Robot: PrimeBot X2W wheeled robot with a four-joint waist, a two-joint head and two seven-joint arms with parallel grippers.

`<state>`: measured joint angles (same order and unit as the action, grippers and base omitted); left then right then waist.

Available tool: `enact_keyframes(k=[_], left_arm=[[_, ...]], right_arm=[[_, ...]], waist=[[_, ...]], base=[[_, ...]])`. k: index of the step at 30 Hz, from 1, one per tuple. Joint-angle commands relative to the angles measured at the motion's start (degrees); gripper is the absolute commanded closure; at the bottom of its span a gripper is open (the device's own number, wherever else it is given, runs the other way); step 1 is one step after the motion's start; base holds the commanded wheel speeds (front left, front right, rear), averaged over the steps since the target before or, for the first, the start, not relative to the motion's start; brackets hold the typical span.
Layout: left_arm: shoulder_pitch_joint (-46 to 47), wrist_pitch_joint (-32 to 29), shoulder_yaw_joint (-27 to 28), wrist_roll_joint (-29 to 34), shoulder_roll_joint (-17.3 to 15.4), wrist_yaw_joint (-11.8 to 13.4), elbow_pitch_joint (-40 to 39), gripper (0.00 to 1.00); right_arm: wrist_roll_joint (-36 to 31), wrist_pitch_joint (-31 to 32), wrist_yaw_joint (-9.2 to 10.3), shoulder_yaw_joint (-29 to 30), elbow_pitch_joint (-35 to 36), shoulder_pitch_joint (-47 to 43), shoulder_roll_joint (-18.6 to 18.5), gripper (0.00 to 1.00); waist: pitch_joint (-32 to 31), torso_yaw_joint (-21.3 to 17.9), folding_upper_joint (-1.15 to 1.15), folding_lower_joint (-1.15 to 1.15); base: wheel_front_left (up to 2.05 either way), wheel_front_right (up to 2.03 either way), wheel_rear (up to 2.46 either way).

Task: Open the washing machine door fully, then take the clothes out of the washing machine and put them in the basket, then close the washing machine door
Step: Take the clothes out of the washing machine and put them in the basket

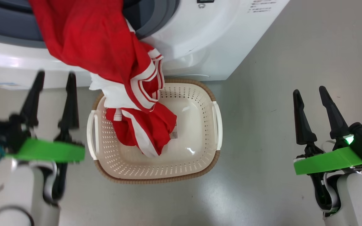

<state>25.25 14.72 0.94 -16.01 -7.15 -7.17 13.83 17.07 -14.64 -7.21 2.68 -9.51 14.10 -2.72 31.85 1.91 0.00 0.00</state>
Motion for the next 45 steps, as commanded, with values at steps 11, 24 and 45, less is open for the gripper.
enact_keyframes(k=[11,24,45], left_arm=[[21.4,0.3,-12.2,-8.6,-11.0,-0.3,14.1,0.0],[37.9,-6.8,-29.6,-25.3,-16.5,-0.3,27.6,0.0],[43.9,-4.3,-44.9,-40.1,-20.4,-0.3,34.5,1.0]], right_arm=[[-0.9,-0.4,-0.28,-2.2,1.1,0.0,-0.2,0.0],[-0.7,-0.4,-0.28,-2.4,1.5,1.1,-0.2,0.0],[-0.4,-0.4,-0.28,-2.0,2.0,1.6,-0.2,0.0]], waist=[[1.7,0.4,0.0,0.0],[4.0,-0.5,0.0,0.0],[4.5,-1.0,0.0,0.0]], base=[[0.0,0.0,0.0],[0.0,0.0,0.0],[0.0,0.0,0.0]])
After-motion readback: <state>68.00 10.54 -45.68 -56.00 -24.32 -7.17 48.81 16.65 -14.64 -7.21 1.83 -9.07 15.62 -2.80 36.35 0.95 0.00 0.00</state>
